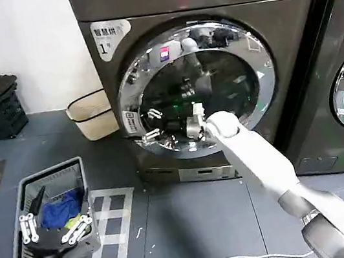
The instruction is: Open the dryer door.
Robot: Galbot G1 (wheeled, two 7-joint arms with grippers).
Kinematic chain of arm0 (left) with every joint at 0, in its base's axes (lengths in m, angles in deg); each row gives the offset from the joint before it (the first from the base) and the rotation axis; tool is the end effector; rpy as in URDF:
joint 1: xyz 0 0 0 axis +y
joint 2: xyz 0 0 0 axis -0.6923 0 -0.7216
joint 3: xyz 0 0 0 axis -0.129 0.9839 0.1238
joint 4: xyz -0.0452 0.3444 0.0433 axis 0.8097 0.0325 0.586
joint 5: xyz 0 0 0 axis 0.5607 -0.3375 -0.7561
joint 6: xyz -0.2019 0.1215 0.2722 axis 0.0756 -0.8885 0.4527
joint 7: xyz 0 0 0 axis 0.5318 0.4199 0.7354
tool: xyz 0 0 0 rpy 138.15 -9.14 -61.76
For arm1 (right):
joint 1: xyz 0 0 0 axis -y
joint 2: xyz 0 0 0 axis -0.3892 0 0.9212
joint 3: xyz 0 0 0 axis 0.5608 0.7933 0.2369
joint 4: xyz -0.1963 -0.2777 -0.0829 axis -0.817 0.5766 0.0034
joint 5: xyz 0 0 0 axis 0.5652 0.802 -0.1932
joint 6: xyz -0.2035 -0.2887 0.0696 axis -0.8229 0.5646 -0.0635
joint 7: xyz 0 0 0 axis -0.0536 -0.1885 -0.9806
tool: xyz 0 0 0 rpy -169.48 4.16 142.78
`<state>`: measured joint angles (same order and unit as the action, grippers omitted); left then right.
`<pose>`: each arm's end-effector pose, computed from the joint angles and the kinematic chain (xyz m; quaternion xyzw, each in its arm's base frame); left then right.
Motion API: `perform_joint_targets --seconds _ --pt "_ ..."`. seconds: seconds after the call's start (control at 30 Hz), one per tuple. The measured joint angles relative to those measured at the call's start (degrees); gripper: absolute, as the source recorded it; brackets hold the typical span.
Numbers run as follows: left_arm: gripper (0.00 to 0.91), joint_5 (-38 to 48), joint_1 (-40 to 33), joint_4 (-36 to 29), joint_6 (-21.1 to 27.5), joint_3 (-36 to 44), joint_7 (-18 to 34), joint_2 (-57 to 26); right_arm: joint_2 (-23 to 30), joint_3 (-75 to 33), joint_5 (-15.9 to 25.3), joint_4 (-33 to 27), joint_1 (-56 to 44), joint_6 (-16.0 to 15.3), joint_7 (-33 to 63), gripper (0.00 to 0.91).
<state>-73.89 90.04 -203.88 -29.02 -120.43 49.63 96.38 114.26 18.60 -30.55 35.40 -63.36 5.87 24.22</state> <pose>0.1065 0.0766 -0.1780 0.0203 0.9763 0.1803 0.1182 0.5859 0.0634 -0.1729 -0.6818 0.7225 -0.0492 0.1035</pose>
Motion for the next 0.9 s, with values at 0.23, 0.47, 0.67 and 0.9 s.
perform_joint_targets --seconds 0.23,0.47,0.67,0.9 --pt "0.907 0.0 0.0 0.0 0.2 0.0 -0.5 -0.2 -1.8 1.0 -2.0 2.0 -0.5 -0.9 -4.6 0.907" --pt "0.907 0.0 0.0 0.0 0.2 0.0 -0.6 -0.3 -4.1 1.4 -3.1 3.7 -0.8 -1.0 -8.6 0.907" --pt "0.907 -0.2 0.1 0.0 0.2 0.1 -0.7 -0.2 -6.5 1.9 -3.5 5.4 -0.9 -1.0 -12.0 0.907" --pt "0.907 -0.4 0.4 -0.2 0.2 0.1 -0.7 -0.2 -10.2 2.6 -3.7 8.2 -1.9 -0.5 -15.4 0.907"
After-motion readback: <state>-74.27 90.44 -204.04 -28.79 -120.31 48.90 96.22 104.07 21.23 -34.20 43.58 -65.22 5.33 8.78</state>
